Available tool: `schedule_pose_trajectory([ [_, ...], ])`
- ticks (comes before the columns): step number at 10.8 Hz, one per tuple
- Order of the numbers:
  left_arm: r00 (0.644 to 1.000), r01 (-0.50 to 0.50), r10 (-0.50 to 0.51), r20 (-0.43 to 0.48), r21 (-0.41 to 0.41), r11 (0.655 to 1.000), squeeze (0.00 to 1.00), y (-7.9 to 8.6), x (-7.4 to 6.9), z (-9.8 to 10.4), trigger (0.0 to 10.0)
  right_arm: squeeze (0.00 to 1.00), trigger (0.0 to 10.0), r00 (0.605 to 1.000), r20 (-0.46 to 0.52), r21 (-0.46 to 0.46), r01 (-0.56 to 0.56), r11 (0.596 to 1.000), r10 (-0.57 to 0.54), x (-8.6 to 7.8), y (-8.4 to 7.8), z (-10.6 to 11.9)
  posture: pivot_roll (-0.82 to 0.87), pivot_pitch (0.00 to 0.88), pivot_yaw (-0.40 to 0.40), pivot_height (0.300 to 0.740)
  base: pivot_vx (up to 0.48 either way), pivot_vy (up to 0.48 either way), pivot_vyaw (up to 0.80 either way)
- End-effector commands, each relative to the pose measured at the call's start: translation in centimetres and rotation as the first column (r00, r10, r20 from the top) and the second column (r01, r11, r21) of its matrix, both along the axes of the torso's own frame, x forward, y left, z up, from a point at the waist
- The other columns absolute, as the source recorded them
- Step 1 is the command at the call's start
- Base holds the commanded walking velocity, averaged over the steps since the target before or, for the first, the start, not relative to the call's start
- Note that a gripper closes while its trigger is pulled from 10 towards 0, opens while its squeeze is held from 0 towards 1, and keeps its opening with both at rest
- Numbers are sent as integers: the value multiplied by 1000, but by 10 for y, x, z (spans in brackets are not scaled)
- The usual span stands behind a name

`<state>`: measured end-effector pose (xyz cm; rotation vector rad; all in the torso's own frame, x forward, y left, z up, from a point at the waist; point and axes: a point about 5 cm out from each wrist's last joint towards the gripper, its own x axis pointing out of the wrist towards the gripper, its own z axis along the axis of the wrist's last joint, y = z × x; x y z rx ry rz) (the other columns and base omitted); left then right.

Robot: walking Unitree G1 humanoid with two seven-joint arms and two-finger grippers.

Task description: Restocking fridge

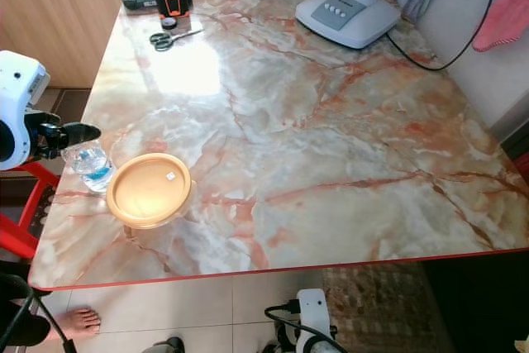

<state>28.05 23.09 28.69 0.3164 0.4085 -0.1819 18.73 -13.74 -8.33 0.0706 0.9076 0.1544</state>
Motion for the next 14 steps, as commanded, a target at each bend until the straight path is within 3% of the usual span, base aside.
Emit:
schedule_pose_trajectory([
  [1, 999, 17, -17, -29, 4, 1000, 0, -2, 2, -7, 10000, 0, 10000, 999, -32, -9, 3, 1000, -3, -8, -2, -4, 44, 170, -66, 740, 0, 0, 0],
  [8, 999, 22, -23, -34, -18, 1000, 0, -2, -1, -6, 10000, 0, 10000, 1000, -31, -10, -1, 1000, 1, -7, -3, -4, 41, 171, -71, 740, 0, 0, 0],
  [9, 999, 25, -26, -34, -14, 1000, 0, -3, -1, -5, 6431, 0, 10000, 1000, -31, -9, -2, 1000, 2, -7, -3, -4, 44, 171, -70, 740, 0, 0, 0],
  [10, 999, 26, -26, -37, -3, 1000, 0, -2, -2, -5, 157, 0, 10000, 999, -32, -8, -2, 1000, 2, -7, -3, -4, 42, 172, -70, 740, 0, 0, 0],
  [11, 999, 33, -33, -43, -1, 999, 0, -2, -3, -5, 0, 0, 10000, 999, -33, -5, -3, 1000, 2, -8, -2, -4, 43, 172, -70, 740, 0, 0, 0],
  [12, 998, 38, -38, -48, 3, 999, 0, -2, -4, -5, 471, 0, 10000, 999, -34, -4, -2, 1000, 2, -8, -2, -4, 44, 173, -70, 740, 0, 0, 0],
  [13, 997, 47, -46, -54, 9, 999, 0, -3, -4, -5, 2549, 0, 10000, 999, -34, -4, -2, 1000, 2, -8, -2, -4, 45, 173, -68, 740, 0, 0, 0],
  [14, 996, 61, -60, -65, 19, 998, 0, -4, -5, -6, 10000, 0, 10000, 999, -34, -3, -2, 1000, 2, -8, -2, -4, 45, 173, -68, 740, 0, 0, 0],
])
